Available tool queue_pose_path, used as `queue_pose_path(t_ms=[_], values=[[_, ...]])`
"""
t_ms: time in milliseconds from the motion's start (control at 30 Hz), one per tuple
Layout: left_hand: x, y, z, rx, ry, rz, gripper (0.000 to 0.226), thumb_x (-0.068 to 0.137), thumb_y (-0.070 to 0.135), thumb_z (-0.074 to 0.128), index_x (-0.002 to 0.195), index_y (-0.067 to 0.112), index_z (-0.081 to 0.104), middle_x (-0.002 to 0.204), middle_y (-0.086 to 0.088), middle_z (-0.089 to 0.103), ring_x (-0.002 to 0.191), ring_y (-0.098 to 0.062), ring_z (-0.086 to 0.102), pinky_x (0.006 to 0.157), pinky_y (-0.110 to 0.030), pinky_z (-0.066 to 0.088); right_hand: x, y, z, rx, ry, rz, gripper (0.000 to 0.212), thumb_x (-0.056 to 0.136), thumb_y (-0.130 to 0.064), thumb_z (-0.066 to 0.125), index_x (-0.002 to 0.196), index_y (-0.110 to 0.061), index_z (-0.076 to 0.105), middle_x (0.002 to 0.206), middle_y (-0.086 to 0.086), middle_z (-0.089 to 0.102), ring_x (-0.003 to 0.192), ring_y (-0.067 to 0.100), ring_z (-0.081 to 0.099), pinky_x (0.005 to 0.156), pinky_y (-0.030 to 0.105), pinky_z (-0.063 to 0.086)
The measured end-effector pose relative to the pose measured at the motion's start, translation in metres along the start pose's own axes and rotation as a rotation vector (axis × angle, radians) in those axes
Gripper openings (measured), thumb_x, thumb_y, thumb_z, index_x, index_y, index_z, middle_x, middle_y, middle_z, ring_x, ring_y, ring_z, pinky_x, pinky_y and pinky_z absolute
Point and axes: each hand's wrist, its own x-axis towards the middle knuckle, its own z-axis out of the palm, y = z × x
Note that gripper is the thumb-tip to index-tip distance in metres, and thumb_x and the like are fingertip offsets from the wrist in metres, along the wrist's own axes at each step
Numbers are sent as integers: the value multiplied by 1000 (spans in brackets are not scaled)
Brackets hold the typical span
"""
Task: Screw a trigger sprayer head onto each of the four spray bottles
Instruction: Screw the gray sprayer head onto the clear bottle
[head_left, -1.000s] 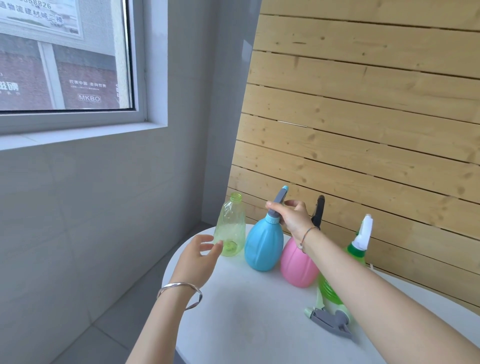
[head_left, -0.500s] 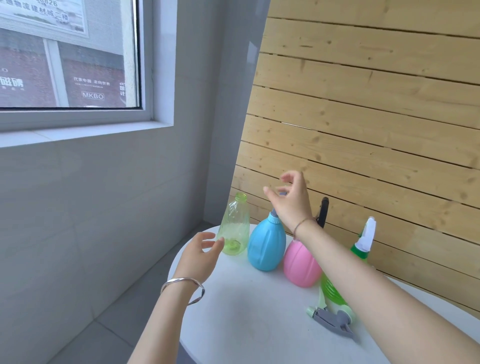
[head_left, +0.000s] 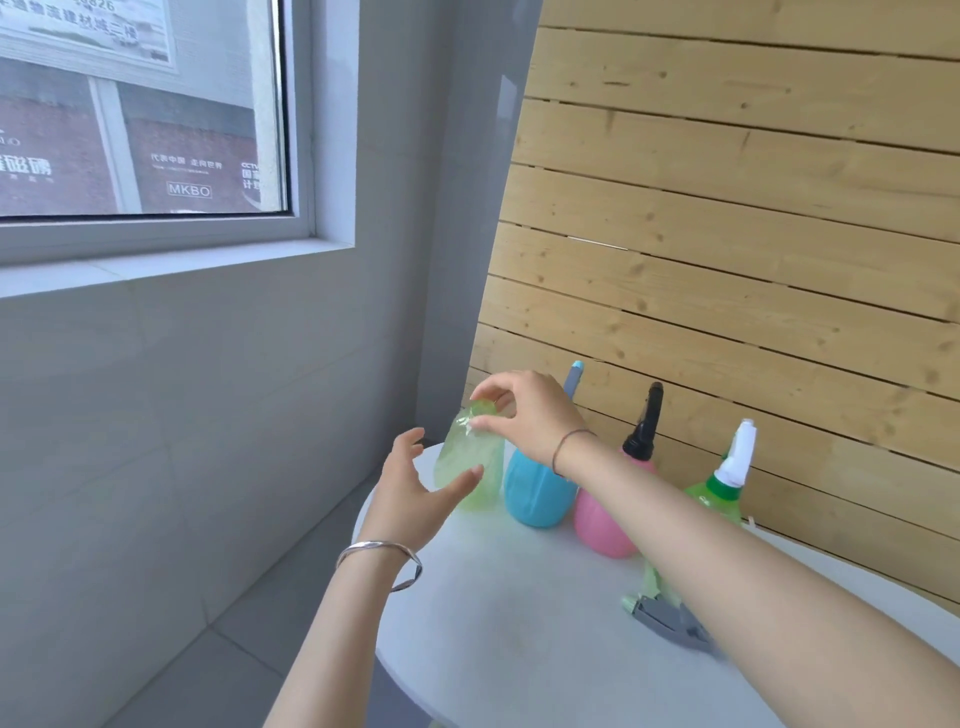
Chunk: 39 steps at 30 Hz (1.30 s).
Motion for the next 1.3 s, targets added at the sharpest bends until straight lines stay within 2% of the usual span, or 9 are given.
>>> queue_pose_path(t_ms=[100, 200, 300, 400, 500, 600, 700, 1167, 1300], values=[[-9, 7, 9, 81, -60, 156, 100, 61, 49, 80, 142, 29, 25, 143, 10, 35, 132, -11, 35, 102, -26, 34, -29, -1, -29, 280, 80, 20, 18, 72, -23, 78, 88, -20, 70, 79, -8, 67, 74, 8, 60, 76, 17, 51], [-19, 16, 24, 153, -91, 277, 76, 54, 55, 81, 118, 40, 43, 116, 24, 55, 113, -6, 51, 90, -28, 46, -64, 10, -56, 462, 117, 48, 15, 73, -18, 78, 85, -20, 70, 80, -11, 68, 70, 0, 61, 72, 8, 49], [-33, 23, 46, 249, -173, 343, 67, 50, 63, 75, 107, 42, 47, 102, 24, 60, 99, -5, 56, 81, -29, 48, -113, 40, -78, 491, 122, 120, 15, 77, -18, 74, 90, -21, 69, 88, -8, 70, 76, 0, 65, 77, 11, 51], [-41, 21, 59, 311, -208, 356, 70, 52, 65, 74, 112, 40, 47, 104, 19, 60, 96, -9, 57, 78, -27, 46, -161, 84, -81, 394, 63, 267, 14, 81, -23, 70, 94, -21, 69, 98, -4, 71, 88, 10, 65, 81, 18, 49], [-46, 16, 70, 381, -215, 348, 71, 55, 64, 74, 115, 39, 46, 106, 15, 59, 96, -11, 55, 77, -27, 44, -200, 125, -64, 190, -82, 363, 24, 80, -31, 70, 104, -28, 66, 110, -12, 67, 108, 8, 60, 88, 11, 42], [-49, 14, 78, 405, -226, 350, 70, 55, 66, 73, 114, 39, 45, 105, 14, 60, 93, -11, 55, 74, -25, 42, -212, 149, -48, -91, -176, 329, 49, 81, -44, 65, 126, -27, 55, 133, -10, 54, 126, 8, 47, 104, 21, 34], [-52, 12, 83, 417, -253, 346, 72, 54, 68, 72, 114, 39, 46, 102, 15, 59, 91, -11, 55, 72, -24, 41, -209, 159, -42, -277, -184, 287, 55, 83, -47, 60, 132, -23, 50, 142, -6, 48, 133, 13, 40, 109, 25, 26], [-58, 16, 104, 370, -303, 360, 74, 49, 77, 67, 112, 46, 42, 94, 30, 54, 89, 4, 54, 65, -11, 39, -228, 170, -34, -288, -233, 201, 33, 85, -36, 58, 112, -18, 55, 120, -5, 56, 108, 20, 55, 84, 22, 32], [-59, 19, 109, 338, -299, 352, 91, 44, 83, 61, 122, 40, 43, 102, 23, 54, 94, -7, 54, 69, -17, 40, -224, 162, -58, 9, 14, 326, 23, 84, -35, 62, 102, -21, 62, 104, -7, 62, 95, 8, 58, 80, 14, 40]])
